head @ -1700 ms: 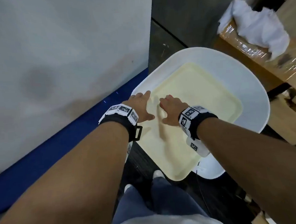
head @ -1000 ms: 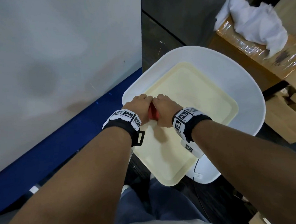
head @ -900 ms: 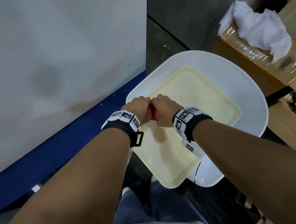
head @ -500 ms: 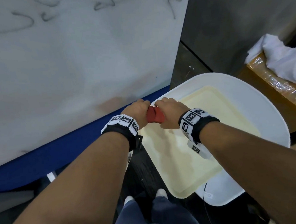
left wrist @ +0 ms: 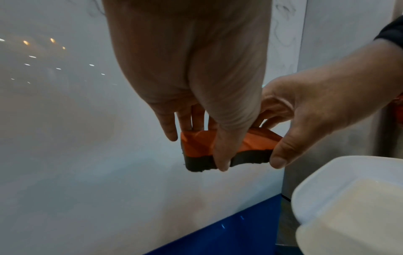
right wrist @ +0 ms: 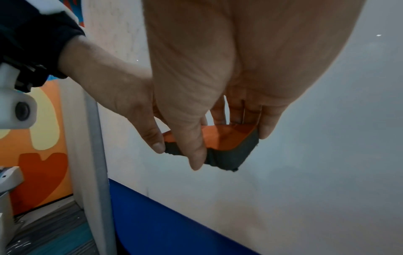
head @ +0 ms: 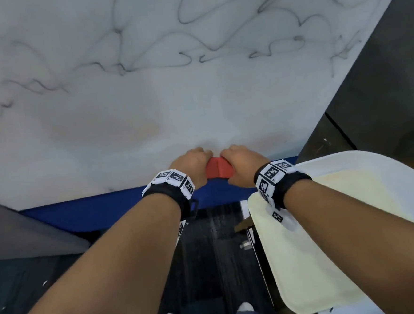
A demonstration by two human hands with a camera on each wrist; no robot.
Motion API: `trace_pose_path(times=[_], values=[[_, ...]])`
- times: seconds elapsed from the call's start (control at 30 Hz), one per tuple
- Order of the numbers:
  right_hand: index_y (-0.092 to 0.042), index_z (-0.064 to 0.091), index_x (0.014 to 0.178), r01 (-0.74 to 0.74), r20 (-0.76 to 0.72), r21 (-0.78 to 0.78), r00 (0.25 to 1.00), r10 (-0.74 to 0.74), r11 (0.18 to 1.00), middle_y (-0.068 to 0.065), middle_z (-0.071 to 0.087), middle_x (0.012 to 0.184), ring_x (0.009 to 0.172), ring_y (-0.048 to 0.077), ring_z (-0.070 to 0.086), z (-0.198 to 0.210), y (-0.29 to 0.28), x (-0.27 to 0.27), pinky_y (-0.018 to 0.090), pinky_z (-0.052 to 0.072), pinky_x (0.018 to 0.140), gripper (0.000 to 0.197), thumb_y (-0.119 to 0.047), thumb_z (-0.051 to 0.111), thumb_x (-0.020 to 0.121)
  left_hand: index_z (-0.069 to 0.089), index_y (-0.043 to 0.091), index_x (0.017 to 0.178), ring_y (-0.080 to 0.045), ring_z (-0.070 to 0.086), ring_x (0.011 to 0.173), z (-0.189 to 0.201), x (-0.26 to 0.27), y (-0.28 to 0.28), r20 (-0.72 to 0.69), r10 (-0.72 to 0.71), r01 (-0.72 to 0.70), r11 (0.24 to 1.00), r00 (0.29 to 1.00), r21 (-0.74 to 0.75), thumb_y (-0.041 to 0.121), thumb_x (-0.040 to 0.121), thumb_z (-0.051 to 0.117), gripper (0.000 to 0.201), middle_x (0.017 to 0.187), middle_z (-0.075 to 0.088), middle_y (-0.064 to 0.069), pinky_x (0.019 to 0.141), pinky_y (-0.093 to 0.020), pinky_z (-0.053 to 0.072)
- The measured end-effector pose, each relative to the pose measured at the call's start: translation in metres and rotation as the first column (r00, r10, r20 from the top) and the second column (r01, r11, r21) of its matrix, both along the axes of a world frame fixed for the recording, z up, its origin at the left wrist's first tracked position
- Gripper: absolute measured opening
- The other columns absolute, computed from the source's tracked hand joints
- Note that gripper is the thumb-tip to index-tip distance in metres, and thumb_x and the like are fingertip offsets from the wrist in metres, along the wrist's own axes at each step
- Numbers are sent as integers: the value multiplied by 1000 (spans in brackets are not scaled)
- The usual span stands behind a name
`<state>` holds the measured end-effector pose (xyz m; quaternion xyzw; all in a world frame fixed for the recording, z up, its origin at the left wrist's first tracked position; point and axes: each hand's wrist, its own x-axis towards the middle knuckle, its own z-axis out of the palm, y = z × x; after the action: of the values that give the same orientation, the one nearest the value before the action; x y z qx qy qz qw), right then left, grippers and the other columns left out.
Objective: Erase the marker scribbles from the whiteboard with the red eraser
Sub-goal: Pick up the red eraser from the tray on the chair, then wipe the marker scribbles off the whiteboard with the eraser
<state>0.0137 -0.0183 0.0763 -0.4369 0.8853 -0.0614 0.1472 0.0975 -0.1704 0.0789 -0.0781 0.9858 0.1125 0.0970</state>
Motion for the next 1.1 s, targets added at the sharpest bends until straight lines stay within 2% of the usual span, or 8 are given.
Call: trace_pose_path(times=[0.23,0.33,0.6,0.7,0.9,1.1], values=[[-16,50,121,-95,-54,-42,994,93,995,4,49,109,102,25,51,26,-77,36,42,50,84,51,-23,73,76,55,12,112,-31,61,93,26,45,-69,-61,93,-94,995,994,-15,11,81,63,32,107,53,-7,74,-37,48],[-17,49,124,-130,-82,-53,989,125,990,4,50,112,105,24,51,37,-108,51,41,50,85,54,-25,74,76,56,13,114,-30,61,95,40,63,-95,-54,122,-124,992,991,-38,13,81,67,35,109,53,-6,77,-37,50],[-20,50,121,-251,-212,-106,951,225,962,2,51,112,103,23,50,81,-190,90,35,44,84,48,-34,70,80,54,16,120,-26,55,104,82,113,-171,-156,166,-176,983,974,-53,24,80,70,45,112,52,-4,82,-41,51],[-21,52,118,-294,-270,-132,930,251,947,1,52,109,101,22,49,99,-217,103,33,42,82,44,-36,70,80,53,20,121,-24,50,107,97,131,-199,-202,157,-179,979,967,-94,30,77,71,49,112,50,-2,85,-42,48],[-18,56,108,-367,-389,-191,880,273,910,0,52,104,98,21,47,137,-265,121,35,45,82,38,-33,69,76,47,26,127,-21,40,111,126,159,-245,-304,152,-204,968,940,-148,49,72,73,65,119,45,3,89,-40,42],[-18,56,108,-456,-526,-250,804,276,854,0,53,101,96,24,48,177,-305,130,39,45,79,39,-32,68,73,44,24,128,-22,40,112,161,175,-279,-460,176,-281,944,870,-170,39,71,75,66,122,43,3,91,-41,43]])
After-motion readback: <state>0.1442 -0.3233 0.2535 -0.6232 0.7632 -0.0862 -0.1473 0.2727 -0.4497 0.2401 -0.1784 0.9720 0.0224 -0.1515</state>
